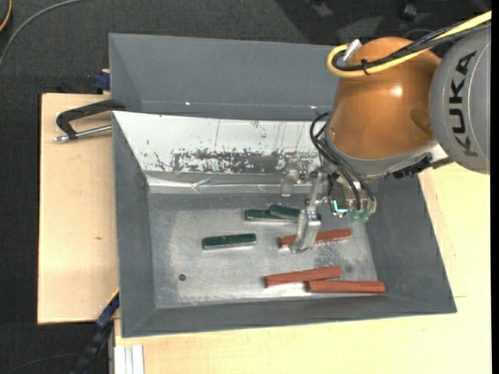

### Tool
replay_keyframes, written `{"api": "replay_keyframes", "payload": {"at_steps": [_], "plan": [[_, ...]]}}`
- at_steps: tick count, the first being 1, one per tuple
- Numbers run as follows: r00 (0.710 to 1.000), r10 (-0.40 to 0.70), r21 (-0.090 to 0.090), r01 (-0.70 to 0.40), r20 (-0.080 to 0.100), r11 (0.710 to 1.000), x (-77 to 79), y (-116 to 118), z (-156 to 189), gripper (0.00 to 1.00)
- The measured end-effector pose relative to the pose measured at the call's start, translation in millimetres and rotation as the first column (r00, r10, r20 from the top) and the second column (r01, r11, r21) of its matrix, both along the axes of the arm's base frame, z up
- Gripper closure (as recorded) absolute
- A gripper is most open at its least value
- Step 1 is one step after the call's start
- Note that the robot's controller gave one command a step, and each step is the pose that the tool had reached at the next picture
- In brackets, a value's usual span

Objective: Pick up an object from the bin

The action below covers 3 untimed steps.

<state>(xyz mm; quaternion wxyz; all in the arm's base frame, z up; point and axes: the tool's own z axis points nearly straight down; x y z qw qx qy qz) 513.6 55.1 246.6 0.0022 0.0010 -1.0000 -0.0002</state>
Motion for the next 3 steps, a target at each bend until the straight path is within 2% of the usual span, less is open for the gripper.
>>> {"api": "replay_keyframes", "payload": {"at_steps": [1,2,3], "plan": [[0.999,0.051,0.002,-0.051,-0.001,0.999,33.1,96,-180,0.0],[0.999,0.046,-0.002,-0.046,0.005,0.999,39.8,51,-176,0.0],[0.999,0.046,0.001,-0.046,0.007,0.999,40.6,52,-175,0.0]]}}
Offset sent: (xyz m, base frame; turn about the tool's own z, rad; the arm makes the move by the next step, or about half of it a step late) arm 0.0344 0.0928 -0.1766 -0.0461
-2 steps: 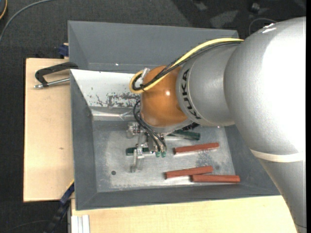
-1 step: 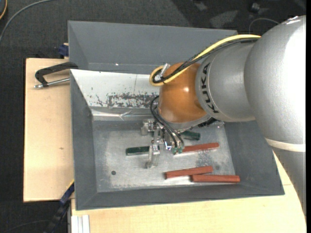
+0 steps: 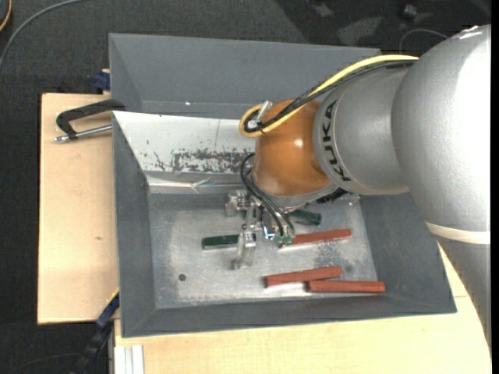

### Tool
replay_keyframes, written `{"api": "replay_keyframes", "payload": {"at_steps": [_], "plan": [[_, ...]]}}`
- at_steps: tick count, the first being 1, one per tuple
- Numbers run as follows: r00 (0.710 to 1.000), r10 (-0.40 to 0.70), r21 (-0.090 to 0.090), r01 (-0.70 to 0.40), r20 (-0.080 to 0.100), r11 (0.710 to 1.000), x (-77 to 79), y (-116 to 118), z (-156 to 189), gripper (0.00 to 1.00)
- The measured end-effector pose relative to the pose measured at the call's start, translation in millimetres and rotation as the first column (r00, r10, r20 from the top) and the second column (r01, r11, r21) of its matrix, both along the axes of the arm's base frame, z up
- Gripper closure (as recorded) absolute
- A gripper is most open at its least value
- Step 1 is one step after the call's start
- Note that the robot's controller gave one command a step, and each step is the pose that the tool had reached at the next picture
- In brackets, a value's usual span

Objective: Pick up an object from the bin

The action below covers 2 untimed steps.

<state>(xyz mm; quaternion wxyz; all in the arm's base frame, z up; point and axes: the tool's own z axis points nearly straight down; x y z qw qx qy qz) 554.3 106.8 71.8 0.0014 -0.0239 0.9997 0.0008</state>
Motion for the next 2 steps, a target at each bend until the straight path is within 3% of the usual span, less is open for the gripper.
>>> {"api": "replay_keyframes", "payload": {"at_steps": [2], "plan": [[1.0,-0.001,0.001,0.001,0.002,1.0,2.0,1.9,1.8,0.0]]}}
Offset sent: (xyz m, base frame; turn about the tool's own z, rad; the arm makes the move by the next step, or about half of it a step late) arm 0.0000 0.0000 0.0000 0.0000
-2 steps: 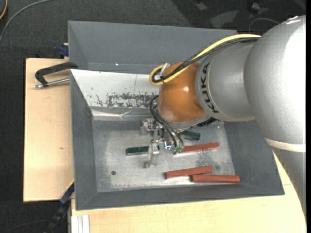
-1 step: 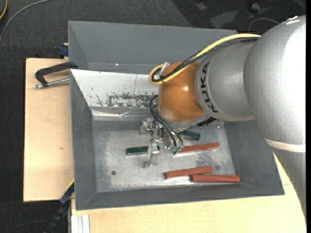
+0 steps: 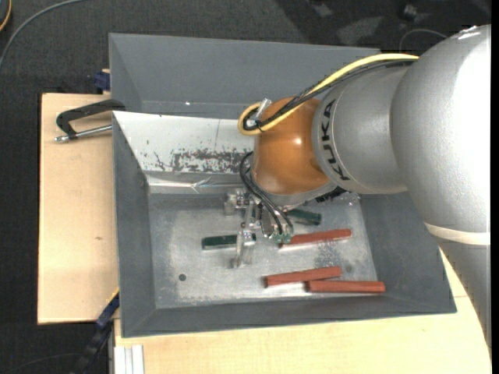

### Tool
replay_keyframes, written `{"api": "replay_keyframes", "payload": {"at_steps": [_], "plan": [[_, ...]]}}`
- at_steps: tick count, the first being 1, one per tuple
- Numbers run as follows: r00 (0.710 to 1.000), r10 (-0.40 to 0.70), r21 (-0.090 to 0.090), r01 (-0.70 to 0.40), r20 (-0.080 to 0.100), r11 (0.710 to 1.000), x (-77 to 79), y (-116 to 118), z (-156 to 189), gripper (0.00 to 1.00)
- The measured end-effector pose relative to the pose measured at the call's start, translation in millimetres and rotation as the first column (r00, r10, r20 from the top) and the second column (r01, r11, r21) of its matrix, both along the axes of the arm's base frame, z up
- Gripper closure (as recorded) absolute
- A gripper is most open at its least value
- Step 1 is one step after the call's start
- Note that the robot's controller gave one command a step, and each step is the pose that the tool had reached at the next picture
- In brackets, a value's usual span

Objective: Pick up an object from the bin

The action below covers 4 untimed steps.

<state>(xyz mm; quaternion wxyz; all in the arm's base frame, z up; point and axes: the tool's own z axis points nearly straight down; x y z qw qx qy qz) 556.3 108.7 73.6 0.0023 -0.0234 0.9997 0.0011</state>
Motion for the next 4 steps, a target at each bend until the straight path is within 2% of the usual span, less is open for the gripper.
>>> {"api": "replay_keyframes", "payload": {"at_steps": [1,4], "plan": [[1.0,-0.001,0.0,0.001,-0.001,1.0,-0.1,0,0,1.0],[1.0,-0.001,0.001,0.001,0.005,1.0,6.2,2,106,1.0]]}}
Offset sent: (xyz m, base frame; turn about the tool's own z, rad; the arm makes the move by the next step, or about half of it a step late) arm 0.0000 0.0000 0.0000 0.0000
